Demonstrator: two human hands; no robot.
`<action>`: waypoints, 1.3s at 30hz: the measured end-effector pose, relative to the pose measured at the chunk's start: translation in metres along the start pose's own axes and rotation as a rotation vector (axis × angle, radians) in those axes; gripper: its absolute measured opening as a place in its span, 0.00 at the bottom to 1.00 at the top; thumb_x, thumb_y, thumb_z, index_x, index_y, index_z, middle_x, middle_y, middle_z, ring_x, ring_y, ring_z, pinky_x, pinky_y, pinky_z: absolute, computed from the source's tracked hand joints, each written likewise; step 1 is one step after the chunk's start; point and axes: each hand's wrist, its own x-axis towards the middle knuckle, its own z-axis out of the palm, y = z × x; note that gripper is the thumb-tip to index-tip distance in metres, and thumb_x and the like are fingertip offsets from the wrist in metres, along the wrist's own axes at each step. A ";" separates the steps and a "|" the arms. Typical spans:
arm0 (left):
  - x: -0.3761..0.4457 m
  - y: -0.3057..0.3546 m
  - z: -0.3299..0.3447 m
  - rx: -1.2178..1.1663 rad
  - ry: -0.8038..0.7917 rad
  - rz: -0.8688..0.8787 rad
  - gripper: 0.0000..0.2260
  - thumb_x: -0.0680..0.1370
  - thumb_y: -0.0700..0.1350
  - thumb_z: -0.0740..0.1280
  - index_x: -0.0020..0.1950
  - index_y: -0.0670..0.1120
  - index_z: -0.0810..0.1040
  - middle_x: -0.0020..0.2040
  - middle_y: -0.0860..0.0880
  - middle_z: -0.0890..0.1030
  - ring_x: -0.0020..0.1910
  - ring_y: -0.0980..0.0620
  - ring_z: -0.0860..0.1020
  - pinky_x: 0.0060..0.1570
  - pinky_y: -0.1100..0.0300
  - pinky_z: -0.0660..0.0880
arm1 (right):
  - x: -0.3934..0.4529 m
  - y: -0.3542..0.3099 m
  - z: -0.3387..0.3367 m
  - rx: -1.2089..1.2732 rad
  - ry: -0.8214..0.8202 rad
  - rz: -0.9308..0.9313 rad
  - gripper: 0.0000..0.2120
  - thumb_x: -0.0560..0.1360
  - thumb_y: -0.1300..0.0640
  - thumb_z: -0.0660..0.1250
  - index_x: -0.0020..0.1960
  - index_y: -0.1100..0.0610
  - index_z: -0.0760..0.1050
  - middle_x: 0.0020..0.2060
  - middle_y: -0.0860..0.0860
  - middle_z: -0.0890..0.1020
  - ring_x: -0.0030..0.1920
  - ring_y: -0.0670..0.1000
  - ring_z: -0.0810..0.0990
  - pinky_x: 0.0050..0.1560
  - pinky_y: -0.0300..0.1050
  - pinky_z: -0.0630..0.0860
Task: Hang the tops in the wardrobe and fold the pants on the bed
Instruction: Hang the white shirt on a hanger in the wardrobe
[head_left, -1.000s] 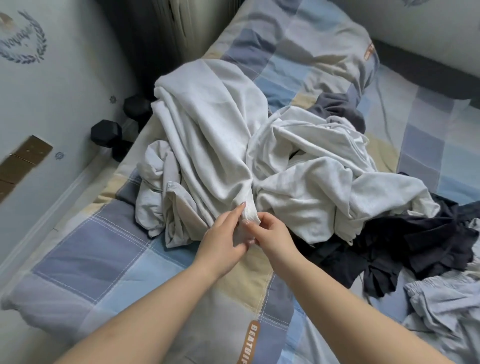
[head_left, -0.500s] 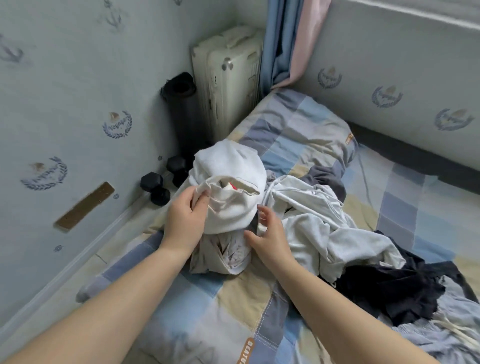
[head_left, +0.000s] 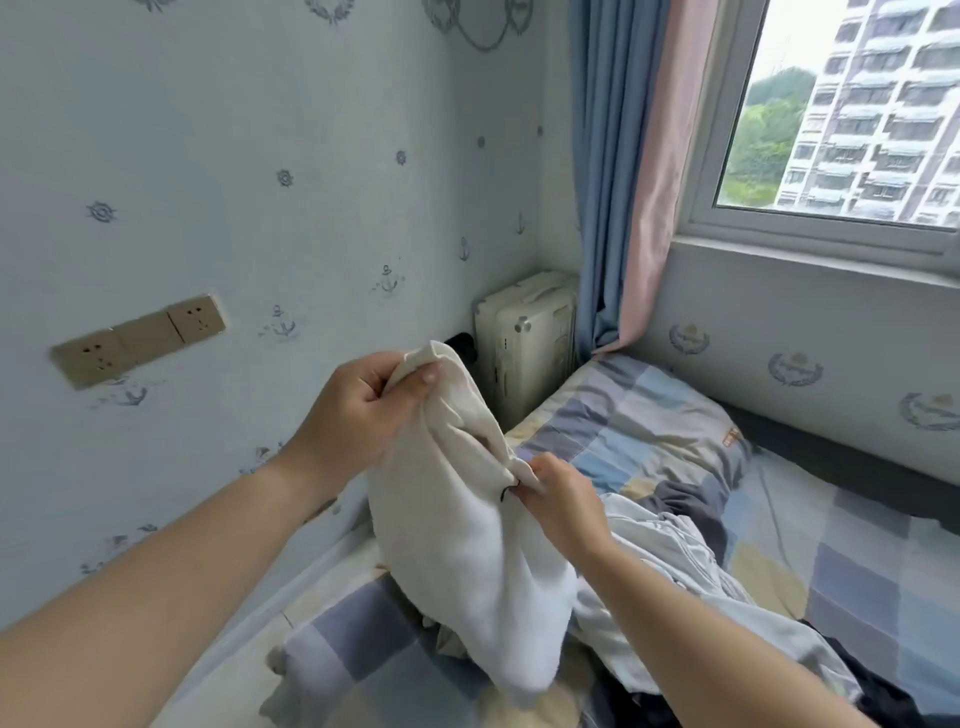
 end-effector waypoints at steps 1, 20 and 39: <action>-0.002 0.013 -0.007 -0.014 -0.007 0.005 0.23 0.74 0.55 0.64 0.34 0.36 0.65 0.31 0.48 0.62 0.31 0.54 0.62 0.28 0.66 0.59 | -0.005 -0.006 -0.011 0.043 0.021 -0.007 0.10 0.73 0.50 0.70 0.40 0.46 0.68 0.38 0.44 0.76 0.40 0.51 0.73 0.36 0.45 0.65; 0.039 0.080 -0.030 0.092 -0.356 0.303 0.10 0.73 0.42 0.72 0.37 0.57 0.80 0.32 0.58 0.78 0.31 0.63 0.75 0.31 0.73 0.69 | -0.106 -0.079 -0.290 0.090 0.703 -0.094 0.11 0.71 0.56 0.73 0.41 0.41 0.73 0.37 0.40 0.80 0.37 0.35 0.76 0.34 0.27 0.69; -0.010 0.192 0.155 -0.569 -0.836 0.523 0.11 0.79 0.37 0.64 0.39 0.49 0.78 0.30 0.57 0.75 0.29 0.62 0.70 0.29 0.71 0.67 | -0.392 -0.150 -0.317 -0.281 1.292 0.496 0.11 0.70 0.52 0.74 0.38 0.52 0.71 0.29 0.44 0.74 0.30 0.43 0.71 0.31 0.39 0.69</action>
